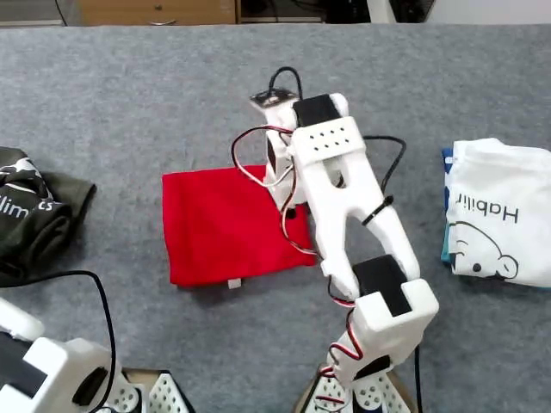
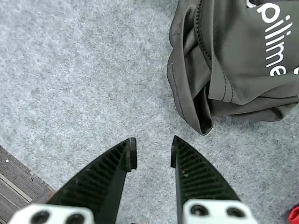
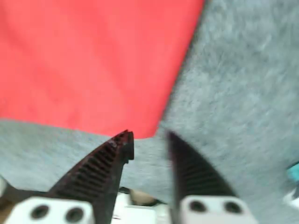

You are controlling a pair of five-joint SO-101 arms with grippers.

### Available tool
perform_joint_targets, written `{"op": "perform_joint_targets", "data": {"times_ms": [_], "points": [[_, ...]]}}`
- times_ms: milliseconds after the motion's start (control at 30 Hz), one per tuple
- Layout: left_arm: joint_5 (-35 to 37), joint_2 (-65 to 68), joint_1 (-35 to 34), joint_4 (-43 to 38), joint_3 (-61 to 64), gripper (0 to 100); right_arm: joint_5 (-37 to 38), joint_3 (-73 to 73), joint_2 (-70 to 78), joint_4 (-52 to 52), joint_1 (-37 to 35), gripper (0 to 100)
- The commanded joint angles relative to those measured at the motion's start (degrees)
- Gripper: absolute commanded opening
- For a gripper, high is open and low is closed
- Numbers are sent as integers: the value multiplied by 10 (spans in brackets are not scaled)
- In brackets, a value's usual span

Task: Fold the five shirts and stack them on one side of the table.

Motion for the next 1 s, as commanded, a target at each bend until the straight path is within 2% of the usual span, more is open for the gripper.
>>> {"op": "perform_joint_targets", "data": {"times_ms": [0,100,233,633,767,967], "points": [[-2,-18,8,-4,-18,131,-89,-11,7,11,-34,326],[-2,-18,8,-8,-4,131,-119,-15,36,6,-67,394],[-2,-18,8,-8,12,131,-145,-15,80,-19,-86,396],[-3,-18,4,-26,11,131,-146,-15,201,-91,-84,392],[-3,-18,7,-26,11,131,-146,-15,239,-115,-84,323],[-3,-18,7,-26,11,131,-139,-40,281,-111,-82,133]]}}
